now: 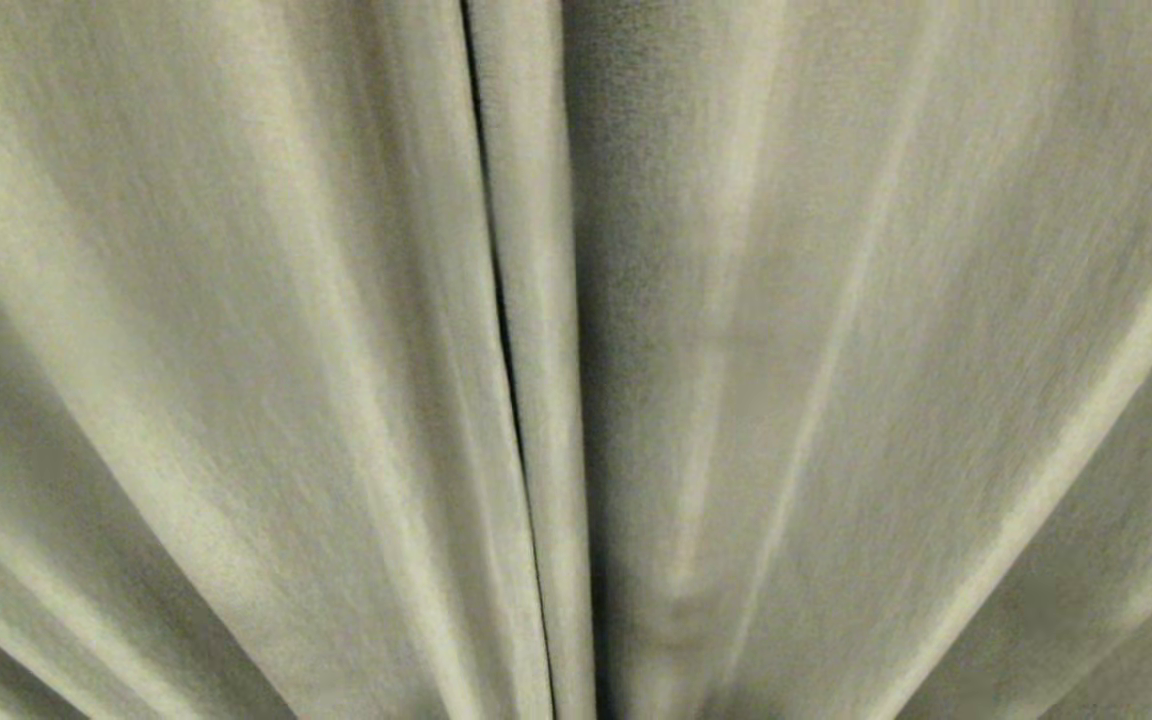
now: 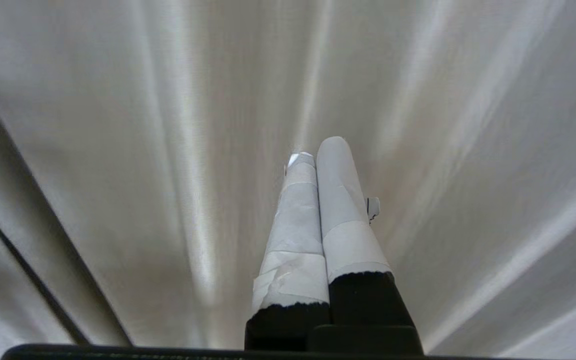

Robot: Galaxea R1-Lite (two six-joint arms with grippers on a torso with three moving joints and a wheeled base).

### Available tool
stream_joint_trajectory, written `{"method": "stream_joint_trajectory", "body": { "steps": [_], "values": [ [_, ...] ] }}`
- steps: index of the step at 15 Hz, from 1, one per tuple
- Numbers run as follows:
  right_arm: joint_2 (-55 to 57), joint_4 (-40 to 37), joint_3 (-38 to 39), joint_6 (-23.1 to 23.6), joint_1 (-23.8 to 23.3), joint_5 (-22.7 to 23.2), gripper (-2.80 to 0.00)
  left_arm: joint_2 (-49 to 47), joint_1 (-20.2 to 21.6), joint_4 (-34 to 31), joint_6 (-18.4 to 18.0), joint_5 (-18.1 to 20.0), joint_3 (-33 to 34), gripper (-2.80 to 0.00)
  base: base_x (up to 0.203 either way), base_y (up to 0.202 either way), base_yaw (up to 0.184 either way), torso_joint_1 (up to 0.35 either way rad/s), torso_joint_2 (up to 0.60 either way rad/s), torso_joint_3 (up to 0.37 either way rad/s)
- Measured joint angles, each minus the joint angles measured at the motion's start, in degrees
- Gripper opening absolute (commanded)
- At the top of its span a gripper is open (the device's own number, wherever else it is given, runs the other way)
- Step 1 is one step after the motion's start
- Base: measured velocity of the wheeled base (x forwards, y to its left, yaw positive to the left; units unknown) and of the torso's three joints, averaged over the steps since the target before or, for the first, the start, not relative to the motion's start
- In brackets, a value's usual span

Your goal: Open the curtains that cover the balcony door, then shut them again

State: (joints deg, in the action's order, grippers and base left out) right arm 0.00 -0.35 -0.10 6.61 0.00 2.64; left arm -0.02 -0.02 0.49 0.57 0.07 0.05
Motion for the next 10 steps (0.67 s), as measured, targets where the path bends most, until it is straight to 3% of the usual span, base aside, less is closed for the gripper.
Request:
{"method": "stream_joint_trajectory", "body": {
  "steps": [4, 10],
  "values": [
    [0.0, 0.13, 0.0, 0.0, -0.1, 0.03, -2.8, 0.0, -0.12, -0.05, 0.05, -0.03, -0.05, -2.8, -0.157, 0.174, 0.001, -0.006, 0.0, 0.003],
    [0.0, 0.28, 0.0, 0.04, -0.21, 0.0, -2.8, 0.0, -0.17, 0.01, 0.04, -0.05, -0.05, -2.8, 0.004, 0.008, 0.003, 0.005, 0.0, 0.0]
  ]
}}
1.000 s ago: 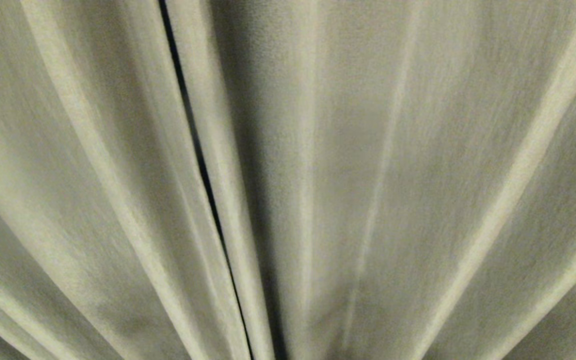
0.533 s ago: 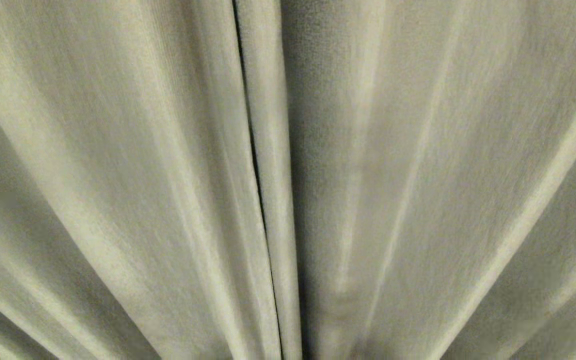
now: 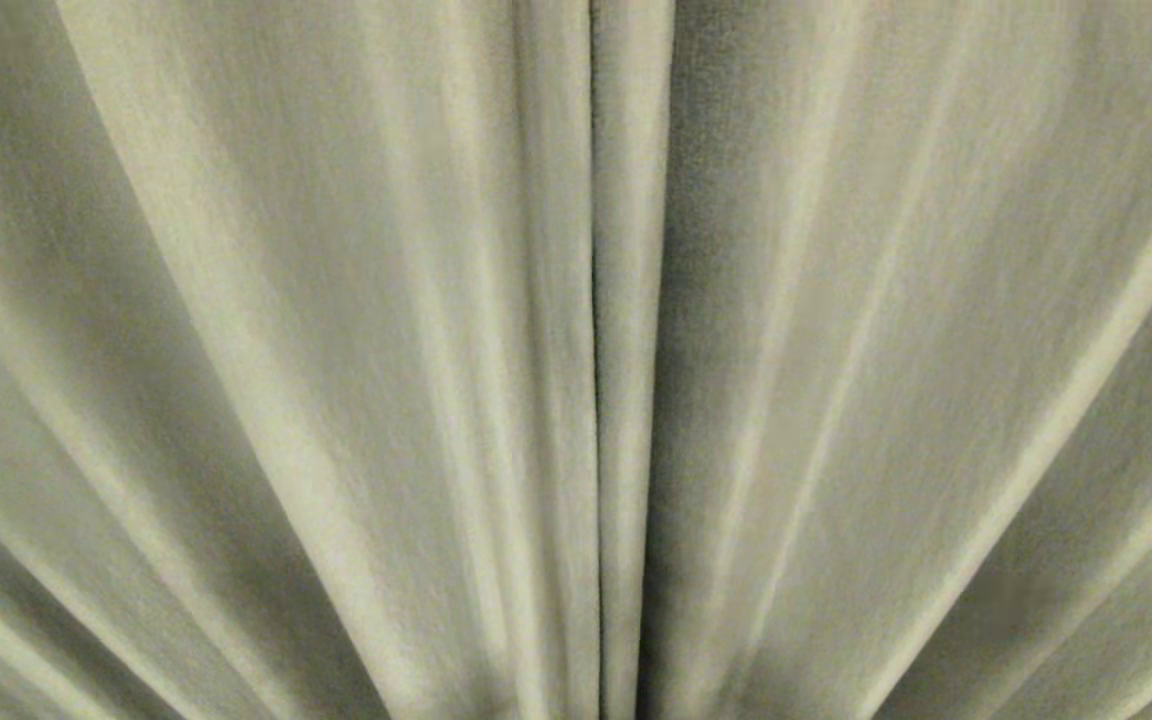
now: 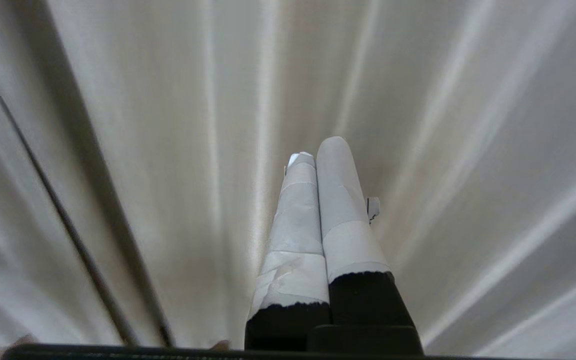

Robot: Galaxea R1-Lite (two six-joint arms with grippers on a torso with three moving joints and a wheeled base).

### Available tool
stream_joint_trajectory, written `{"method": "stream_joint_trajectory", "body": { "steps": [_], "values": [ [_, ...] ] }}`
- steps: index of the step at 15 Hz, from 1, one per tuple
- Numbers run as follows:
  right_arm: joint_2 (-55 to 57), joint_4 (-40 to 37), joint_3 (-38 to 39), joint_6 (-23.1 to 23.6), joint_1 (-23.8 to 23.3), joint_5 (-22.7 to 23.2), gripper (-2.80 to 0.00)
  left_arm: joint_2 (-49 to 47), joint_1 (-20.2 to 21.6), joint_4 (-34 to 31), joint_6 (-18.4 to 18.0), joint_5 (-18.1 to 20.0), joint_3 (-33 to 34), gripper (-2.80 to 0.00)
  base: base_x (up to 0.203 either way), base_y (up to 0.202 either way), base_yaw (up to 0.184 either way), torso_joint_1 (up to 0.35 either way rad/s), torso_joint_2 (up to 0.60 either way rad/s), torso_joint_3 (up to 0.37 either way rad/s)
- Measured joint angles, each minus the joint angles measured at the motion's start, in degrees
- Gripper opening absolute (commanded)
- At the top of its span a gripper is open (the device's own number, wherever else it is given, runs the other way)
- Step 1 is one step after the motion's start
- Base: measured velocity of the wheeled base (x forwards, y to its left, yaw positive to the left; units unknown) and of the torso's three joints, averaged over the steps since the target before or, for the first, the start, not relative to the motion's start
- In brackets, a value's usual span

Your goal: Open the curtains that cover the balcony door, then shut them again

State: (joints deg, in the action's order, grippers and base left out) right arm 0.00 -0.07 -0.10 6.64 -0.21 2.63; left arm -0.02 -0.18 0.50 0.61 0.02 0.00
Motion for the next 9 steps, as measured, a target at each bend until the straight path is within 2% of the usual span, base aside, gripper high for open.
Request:
{"method": "stream_joint_trajectory", "body": {
  "steps": [9],
  "values": [
    [0.0, -0.08, 0.0, 0.19, 0.21, -0.01, -2.8, 0.0, 0.16, -0.01, -0.1, 0.05, 0.0, -2.8, 0.0, 0.0, 0.0, 0.0, 0.0, 0.0]
  ]
}}
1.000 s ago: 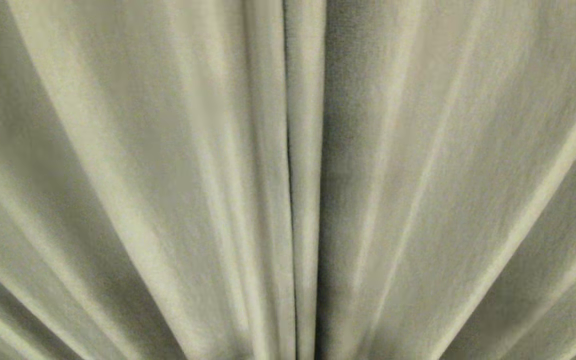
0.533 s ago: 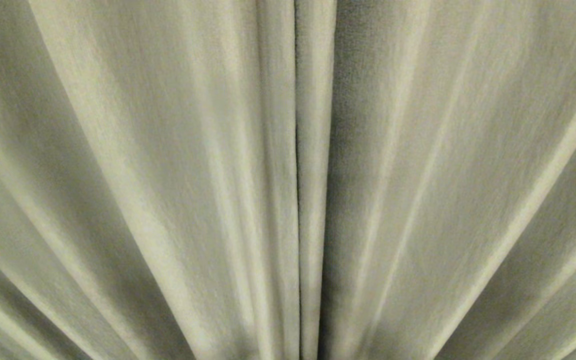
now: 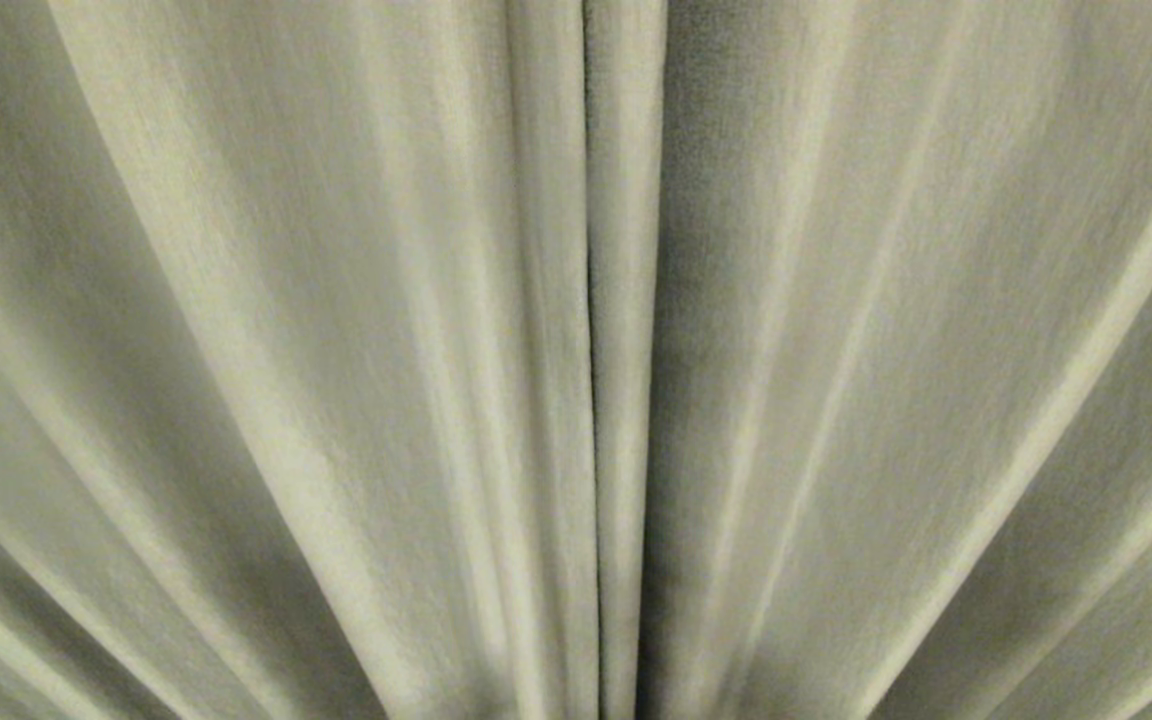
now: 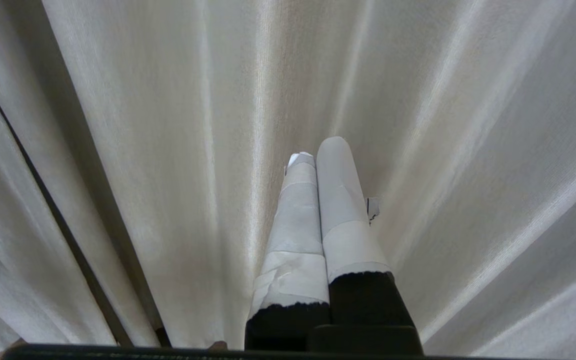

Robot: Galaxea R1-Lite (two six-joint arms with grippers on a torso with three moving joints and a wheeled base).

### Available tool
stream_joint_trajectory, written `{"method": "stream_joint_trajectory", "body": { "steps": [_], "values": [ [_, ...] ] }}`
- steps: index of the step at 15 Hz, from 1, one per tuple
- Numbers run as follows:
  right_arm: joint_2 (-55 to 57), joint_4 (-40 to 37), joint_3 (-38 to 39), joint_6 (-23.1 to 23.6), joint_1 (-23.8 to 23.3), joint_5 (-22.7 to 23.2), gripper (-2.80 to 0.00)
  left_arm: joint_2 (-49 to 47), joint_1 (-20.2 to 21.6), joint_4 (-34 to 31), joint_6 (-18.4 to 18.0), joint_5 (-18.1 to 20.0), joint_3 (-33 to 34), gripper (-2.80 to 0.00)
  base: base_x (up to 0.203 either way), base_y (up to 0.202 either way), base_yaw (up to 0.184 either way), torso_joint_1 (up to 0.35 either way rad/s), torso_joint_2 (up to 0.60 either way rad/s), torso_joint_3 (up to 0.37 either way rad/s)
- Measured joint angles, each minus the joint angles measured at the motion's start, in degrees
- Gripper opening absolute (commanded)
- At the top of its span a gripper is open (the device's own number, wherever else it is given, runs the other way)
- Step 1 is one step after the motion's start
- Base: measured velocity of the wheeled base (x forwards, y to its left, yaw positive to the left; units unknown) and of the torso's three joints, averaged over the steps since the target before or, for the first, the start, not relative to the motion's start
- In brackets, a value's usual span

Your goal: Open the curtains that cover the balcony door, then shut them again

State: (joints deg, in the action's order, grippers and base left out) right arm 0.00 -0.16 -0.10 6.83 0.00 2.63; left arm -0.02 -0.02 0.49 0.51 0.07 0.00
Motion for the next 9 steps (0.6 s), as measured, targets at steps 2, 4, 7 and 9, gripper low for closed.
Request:
{"method": "stream_joint_trajectory", "body": {
  "steps": [2, 4, 7, 9],
  "values": [
    [0.0, -0.17, 0.0, -0.14, 0.05, -0.02, -2.8, 0.0, 0.02, 0.02, 0.05, 0.02, 0.0, -2.8, 0.0, 0.0, 0.0, 0.0, 0.0, 0.0],
    [0.0, -0.17, 0.0, -0.49, 0.0, -0.1, -2.8, 0.0, 0.02, 0.02, 0.01, 0.0, 0.0, -2.8, 0.0, 0.0, 0.0, 0.0, 0.0, 0.0],
    [0.0, -0.09, 0.0, -0.49, 0.0, -0.1, -2.8, 0.0, 0.02, 0.02, 0.0, 0.02, 0.0, -2.8, 0.0, 0.0, 0.0, 0.0, 0.0, 0.0],
    [0.0, -0.17, 0.0, -1.23, 0.0, -0.09, -2.8, 0.0, 0.02, 0.02, 0.0, 0.03, 0.0, -2.8, 0.0, 0.0, 0.0, 0.0, 0.0, 0.0]
  ]
}}
